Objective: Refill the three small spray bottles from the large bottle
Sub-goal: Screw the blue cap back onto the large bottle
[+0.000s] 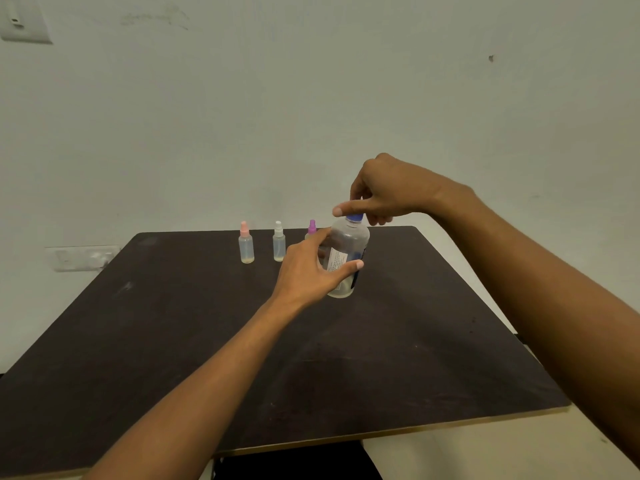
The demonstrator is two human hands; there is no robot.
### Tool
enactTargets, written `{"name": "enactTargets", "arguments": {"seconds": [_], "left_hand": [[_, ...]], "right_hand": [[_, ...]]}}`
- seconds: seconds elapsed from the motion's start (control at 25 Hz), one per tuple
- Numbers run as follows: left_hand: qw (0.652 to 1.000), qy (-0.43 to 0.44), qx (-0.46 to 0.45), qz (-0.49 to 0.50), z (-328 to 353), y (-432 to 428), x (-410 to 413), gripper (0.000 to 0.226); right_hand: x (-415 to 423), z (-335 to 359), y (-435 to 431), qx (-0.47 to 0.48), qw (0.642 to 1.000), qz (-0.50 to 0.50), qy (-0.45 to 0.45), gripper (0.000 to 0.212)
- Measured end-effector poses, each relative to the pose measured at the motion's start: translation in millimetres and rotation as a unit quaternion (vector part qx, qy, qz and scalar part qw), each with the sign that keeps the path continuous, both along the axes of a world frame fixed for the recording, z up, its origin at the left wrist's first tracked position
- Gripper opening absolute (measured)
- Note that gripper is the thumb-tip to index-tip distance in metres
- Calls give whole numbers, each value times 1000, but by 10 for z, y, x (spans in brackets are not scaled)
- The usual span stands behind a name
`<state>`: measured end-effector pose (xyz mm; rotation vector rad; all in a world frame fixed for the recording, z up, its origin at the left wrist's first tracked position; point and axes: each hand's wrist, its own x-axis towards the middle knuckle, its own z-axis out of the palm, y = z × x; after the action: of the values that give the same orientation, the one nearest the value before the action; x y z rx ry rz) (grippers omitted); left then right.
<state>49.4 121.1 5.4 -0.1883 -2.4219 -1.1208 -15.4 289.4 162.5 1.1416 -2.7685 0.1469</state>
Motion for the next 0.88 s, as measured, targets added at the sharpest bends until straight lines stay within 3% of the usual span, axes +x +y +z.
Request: {"name": "enactTargets", "arguments": {"seconds": [0.08, 0.2, 0.4, 0.6, 0.88], "left_hand": [[1000, 4, 12, 7, 17, -5, 4, 85], [1000, 6, 22, 7, 48, -12, 4, 88], [1000, 5, 19, 6, 83, -9, 1, 88], [1000, 3, 17, 8, 55, -17, -4, 83], [1000, 4, 25, 2, 89, -25, -47, 85]], "right_hand": [[6, 27, 15, -22, 1000, 22, 0, 65], [51, 184, 91, -30, 993, 98, -66, 34], [38, 221, 40, 1, 996, 85, -20, 20], [43, 80, -77, -12, 1000, 4, 1, 58], [-18, -64, 51, -101, 995, -14, -14, 84]]}}
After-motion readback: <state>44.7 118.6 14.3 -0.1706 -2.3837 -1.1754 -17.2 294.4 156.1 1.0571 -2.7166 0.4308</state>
